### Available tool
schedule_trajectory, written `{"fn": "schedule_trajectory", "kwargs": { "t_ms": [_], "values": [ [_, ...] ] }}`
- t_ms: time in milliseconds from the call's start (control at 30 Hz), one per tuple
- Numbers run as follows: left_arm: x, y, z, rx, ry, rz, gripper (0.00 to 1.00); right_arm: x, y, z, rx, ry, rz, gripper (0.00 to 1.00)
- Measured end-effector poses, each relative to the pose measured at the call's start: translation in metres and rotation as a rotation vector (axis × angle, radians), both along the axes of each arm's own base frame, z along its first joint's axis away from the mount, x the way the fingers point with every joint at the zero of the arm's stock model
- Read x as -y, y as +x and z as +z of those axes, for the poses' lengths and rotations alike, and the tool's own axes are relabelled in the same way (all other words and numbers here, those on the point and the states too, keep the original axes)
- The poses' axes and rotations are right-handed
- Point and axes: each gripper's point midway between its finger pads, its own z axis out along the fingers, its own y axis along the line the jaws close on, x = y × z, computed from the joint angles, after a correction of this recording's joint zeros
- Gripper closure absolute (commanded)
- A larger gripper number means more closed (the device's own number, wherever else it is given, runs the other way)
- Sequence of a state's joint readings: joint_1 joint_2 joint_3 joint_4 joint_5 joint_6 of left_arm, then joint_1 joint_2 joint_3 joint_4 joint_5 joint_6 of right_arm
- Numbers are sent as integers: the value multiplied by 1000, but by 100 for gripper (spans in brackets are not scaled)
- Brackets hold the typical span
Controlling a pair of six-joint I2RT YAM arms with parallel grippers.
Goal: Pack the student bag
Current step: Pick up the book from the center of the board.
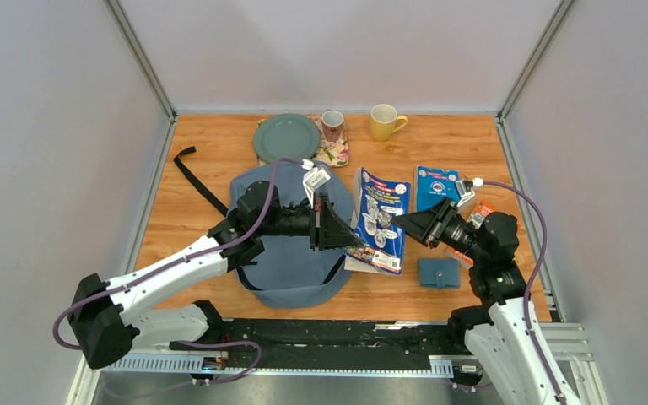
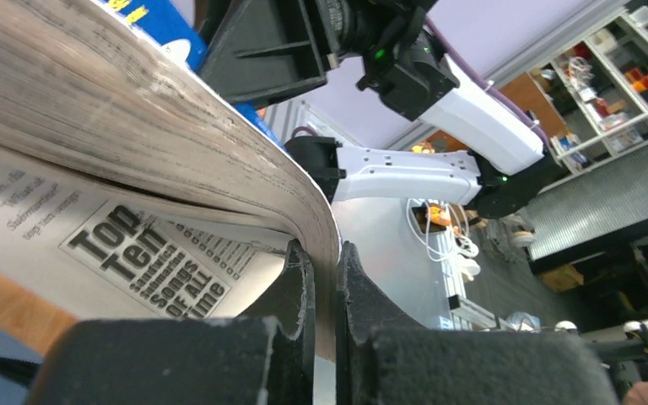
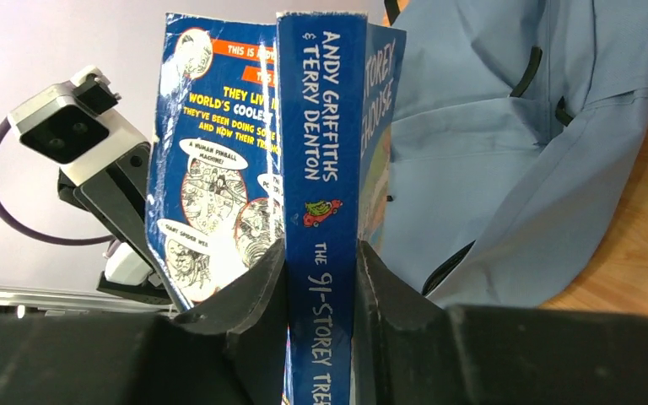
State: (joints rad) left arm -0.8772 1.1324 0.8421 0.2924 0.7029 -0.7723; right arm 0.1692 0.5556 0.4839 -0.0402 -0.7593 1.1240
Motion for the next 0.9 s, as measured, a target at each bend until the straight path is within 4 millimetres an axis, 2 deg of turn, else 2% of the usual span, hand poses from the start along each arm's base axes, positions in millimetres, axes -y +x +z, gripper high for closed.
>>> {"fn": "schedule_trajectory", "kwargs": {
  "t_ms": [67,100,133,167,200,367,500,600,733,900],
  "values": [
    [-4,0,-1,10,12,22,100,0,-1,3,10,4,-6,100],
    [-6,0,-3,14,21,38,75,1,-2,4,18,6,-12,100],
    [-9,2,-5,18,28,58,57,1,-2,6,24,7,-14,100],
    [-12,3,-8,24,38,83,30,1,-3,7,28,8,-15,100],
    [-16,4,-13,24,54,110,25,1,-4,8,31,10,-12,100],
    [-40,22,-43,21,145,305,25,-2,-9,13,31,17,11,100],
    [-57,36,-57,22,156,438,24,-4,-14,18,20,27,30,100],
    [-55,45,-56,16,145,472,24,-6,-19,29,24,47,51,100],
    [-41,55,-52,2,95,479,23,-10,-28,46,50,72,81,100],
    [-28,55,-39,-16,-24,447,23,-11,-35,55,63,93,104,100]
  ]
}}
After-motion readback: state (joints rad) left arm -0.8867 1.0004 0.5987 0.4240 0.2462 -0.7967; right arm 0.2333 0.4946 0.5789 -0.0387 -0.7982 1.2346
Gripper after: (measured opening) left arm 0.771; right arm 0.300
